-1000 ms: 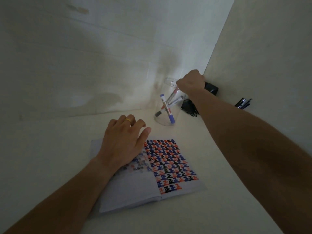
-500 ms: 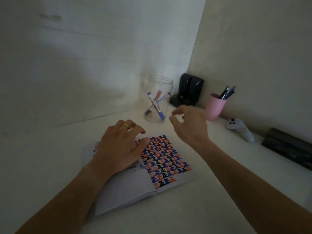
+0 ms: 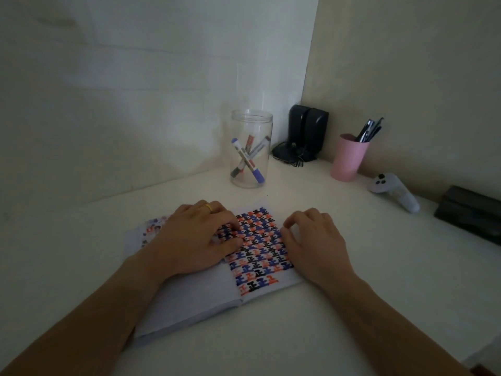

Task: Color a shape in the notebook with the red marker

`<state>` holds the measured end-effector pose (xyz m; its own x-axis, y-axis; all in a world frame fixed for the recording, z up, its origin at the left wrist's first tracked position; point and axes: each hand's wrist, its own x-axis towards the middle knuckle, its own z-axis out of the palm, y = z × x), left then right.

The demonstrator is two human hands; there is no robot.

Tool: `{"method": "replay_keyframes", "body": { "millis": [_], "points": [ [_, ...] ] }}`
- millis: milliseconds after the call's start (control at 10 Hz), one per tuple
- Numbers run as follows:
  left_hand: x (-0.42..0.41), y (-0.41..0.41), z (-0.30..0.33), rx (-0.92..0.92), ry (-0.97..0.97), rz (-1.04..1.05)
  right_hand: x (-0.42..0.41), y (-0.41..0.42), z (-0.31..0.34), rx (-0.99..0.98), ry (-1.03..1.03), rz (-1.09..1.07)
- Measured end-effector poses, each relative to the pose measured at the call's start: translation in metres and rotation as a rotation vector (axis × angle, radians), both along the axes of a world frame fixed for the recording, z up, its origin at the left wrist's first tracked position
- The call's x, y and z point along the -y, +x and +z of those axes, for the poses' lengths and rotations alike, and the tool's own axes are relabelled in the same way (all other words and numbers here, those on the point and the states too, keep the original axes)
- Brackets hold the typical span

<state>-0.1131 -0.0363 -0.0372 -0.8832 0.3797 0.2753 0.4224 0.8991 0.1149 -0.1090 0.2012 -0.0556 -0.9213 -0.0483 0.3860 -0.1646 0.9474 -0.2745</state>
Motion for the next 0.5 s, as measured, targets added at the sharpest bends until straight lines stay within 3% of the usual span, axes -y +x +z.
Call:
{"method": "replay_keyframes", "body": {
  "millis": [400, 500],
  "points": [
    [-0.001, 0.002, 0.003, 0.024, 0.018, 0.009, 0.0, -0.002, 0.0, 0.021, -0.072, -0.015],
    [-0.003, 0.004, 0.005, 0.027, 0.012, 0.023, -0.003, -0.002, 0.015, -0.069, -0.328, -0.068]
  ]
}}
